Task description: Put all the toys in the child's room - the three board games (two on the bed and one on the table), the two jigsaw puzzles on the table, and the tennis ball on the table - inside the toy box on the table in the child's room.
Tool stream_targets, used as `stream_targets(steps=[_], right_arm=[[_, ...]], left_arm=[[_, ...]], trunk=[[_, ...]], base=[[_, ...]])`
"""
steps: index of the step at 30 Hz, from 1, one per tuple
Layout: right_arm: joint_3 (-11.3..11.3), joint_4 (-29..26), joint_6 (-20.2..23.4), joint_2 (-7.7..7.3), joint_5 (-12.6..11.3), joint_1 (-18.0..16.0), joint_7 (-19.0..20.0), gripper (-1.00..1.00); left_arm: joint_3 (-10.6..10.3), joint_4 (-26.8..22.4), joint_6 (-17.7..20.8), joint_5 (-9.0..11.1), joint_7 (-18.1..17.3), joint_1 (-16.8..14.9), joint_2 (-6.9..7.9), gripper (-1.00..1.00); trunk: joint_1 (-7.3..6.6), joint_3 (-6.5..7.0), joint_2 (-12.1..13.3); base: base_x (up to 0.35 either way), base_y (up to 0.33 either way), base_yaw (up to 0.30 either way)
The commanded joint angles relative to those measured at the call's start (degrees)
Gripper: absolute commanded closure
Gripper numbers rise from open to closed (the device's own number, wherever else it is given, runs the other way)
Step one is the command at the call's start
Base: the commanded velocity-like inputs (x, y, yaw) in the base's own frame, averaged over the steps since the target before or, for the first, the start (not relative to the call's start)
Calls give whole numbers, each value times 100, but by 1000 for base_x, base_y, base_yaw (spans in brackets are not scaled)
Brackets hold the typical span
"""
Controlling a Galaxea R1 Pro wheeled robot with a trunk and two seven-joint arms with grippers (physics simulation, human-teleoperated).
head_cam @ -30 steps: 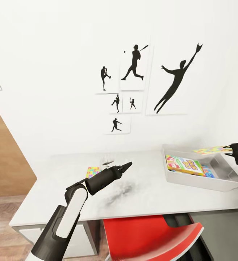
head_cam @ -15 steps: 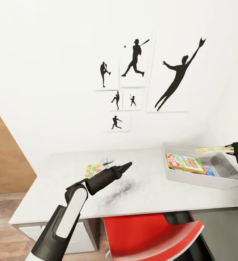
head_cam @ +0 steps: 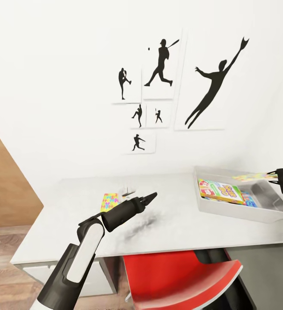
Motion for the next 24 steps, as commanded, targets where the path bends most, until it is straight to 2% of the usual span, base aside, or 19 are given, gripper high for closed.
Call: stream_targets(steps=[1, 9, 16, 19, 22, 23, 24], right_arm=[[-17, -6, 3, 2, -63, -8, -57, 100], [-21, 21, 2, 8, -107, -9, -54, 100], [-22, 62, 5, -2, -250, -9, -53, 100], [-22, 67, 6, -10, -316, -9, -53, 100], [-22, 73, 33, -38, -489, -9, -60, 100], [-22, 73, 33, -38, -489, -9, -60, 100], [-22, 75, 42, -51, -573, -9, -72, 100]], left_arm=[[6, -1, 30, 13, -8, -5, -3, -100], [6, 0, 30, 13, -8, -5, -3, -100], [1, -52, 35, 54, -32, -7, -8, -100], [3, -121, 45, 154, -43, -41, -13, -100], [5, -223, 136, 505, -42, -301, -18, -100], [5, -223, 136, 505, -42, -301, -18, -100], [5, -250, 213, 668, -30, -423, -17, -100]], trunk=[[3, -22, -13], [3, -95, -13], [3, -159, -13], [3, -187, -13], [3, -215, -13], [3, -224, -13], [3, -233, -13]], base=[[0, 0, 0], [0, 0, 0], [0, 0, 0], [0, 0, 0], [0, 0, 0], [0, 0, 0], [0, 0, 0]])
